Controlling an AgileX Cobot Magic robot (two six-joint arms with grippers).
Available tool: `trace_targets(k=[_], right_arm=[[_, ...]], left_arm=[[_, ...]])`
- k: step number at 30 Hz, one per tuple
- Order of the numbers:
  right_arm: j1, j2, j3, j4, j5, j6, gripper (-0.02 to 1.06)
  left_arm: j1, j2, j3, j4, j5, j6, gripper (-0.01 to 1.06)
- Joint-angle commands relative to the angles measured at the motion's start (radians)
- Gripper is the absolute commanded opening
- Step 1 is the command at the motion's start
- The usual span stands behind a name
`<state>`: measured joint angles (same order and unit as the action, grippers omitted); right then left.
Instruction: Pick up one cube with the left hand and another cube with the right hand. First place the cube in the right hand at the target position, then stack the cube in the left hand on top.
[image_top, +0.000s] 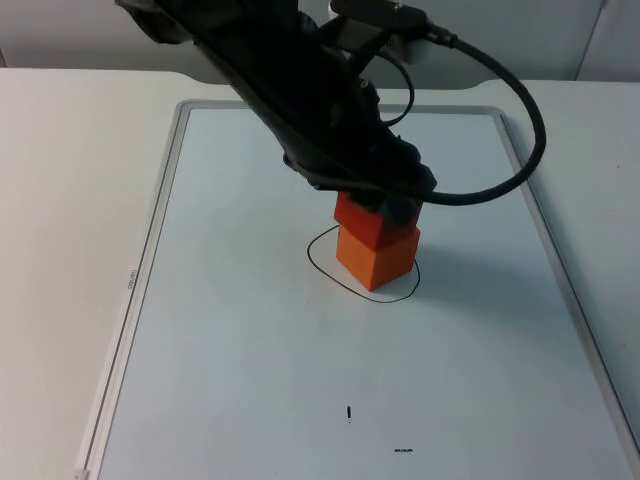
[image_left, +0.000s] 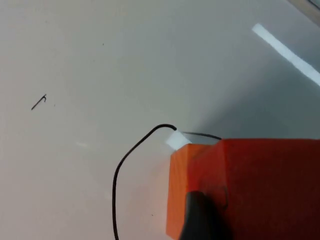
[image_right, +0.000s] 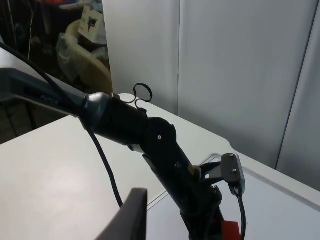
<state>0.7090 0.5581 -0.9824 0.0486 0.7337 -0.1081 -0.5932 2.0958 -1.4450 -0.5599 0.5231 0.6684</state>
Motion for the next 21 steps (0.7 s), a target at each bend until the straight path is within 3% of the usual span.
trace_targets(k=[1,21], right_arm=[[0.001,0.005,0.007,0.001,0.0,-0.004,1.04],[0.001,0.005,0.007,0.001,0.0,-0.004,1.04]], left_arm=[[-0.007,0.0,-0.007,-0.013,-0.009,0.006,0.03],[-0.007,0.0,-0.007,-0.013,-0.036,0.006,0.04]])
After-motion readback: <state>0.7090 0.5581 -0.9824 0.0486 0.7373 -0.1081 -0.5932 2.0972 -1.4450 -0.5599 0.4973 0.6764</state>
